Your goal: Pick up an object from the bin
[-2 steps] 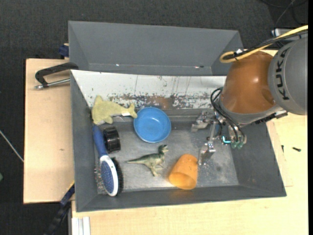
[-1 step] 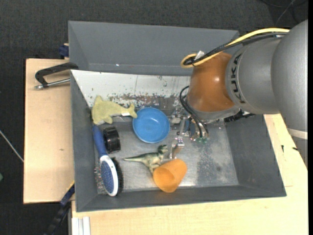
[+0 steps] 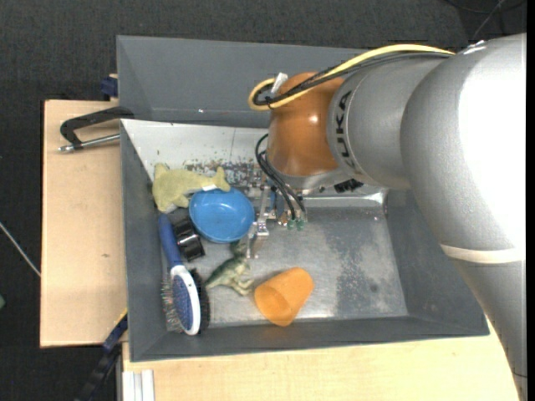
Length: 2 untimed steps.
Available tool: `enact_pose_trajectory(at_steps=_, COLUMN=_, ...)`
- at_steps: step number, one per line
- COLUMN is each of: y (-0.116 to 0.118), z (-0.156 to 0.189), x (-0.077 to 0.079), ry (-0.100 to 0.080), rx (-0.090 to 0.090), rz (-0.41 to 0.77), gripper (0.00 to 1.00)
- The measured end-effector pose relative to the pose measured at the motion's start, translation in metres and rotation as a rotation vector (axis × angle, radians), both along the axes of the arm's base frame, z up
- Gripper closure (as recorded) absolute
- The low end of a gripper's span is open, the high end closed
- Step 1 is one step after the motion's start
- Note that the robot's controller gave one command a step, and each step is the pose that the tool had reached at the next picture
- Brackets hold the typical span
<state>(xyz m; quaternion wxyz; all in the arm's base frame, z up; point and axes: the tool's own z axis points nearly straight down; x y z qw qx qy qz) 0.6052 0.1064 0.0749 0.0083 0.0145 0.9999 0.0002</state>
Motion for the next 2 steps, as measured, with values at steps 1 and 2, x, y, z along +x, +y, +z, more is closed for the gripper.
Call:
enact_pose_trajectory(at_steps=1, y=-0.002, z=0.002, x=0.001, ry=-0.005, rx=0.002, rz=-0.004, gripper=1.00)
enact_pose_trajectory(at_steps=2, y=0.037, z=0.001, x=-0.018, ry=0.005, rx=-0.003, rz=0.170, gripper=1.00)
